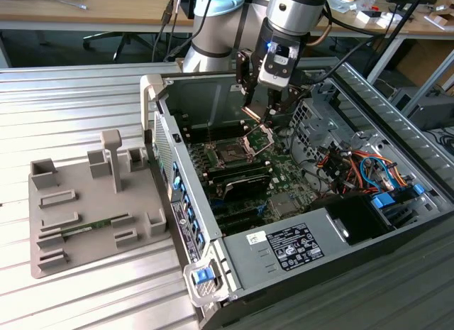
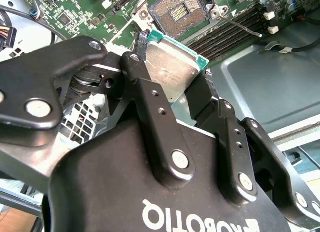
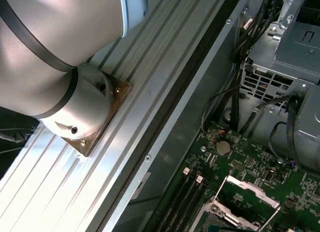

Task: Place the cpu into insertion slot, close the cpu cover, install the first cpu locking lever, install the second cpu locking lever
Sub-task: 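Place the cpu into insertion slot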

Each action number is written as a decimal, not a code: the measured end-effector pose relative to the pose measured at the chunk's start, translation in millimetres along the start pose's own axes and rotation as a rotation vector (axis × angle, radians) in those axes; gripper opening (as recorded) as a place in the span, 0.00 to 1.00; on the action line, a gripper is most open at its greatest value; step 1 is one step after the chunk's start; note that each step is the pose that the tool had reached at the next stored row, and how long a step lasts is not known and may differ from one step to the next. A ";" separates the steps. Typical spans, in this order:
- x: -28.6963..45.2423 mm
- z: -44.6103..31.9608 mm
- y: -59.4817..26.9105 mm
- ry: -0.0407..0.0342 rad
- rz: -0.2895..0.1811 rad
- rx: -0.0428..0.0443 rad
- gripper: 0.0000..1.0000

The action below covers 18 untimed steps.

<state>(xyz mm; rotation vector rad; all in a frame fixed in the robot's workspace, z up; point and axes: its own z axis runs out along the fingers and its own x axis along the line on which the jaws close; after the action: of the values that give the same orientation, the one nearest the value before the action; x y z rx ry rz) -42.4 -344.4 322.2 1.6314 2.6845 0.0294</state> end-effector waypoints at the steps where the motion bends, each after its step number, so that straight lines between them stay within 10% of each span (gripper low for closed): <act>1: 0.0 0.0 0.0 0.0000 0.001 0.0000 0.54; 18: 0.0 0.2 0.0 -0.0004 0.021 -0.0002 0.54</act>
<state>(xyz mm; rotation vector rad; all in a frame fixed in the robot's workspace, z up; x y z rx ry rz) -42.4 -344.4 321.9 1.6592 2.6672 0.0294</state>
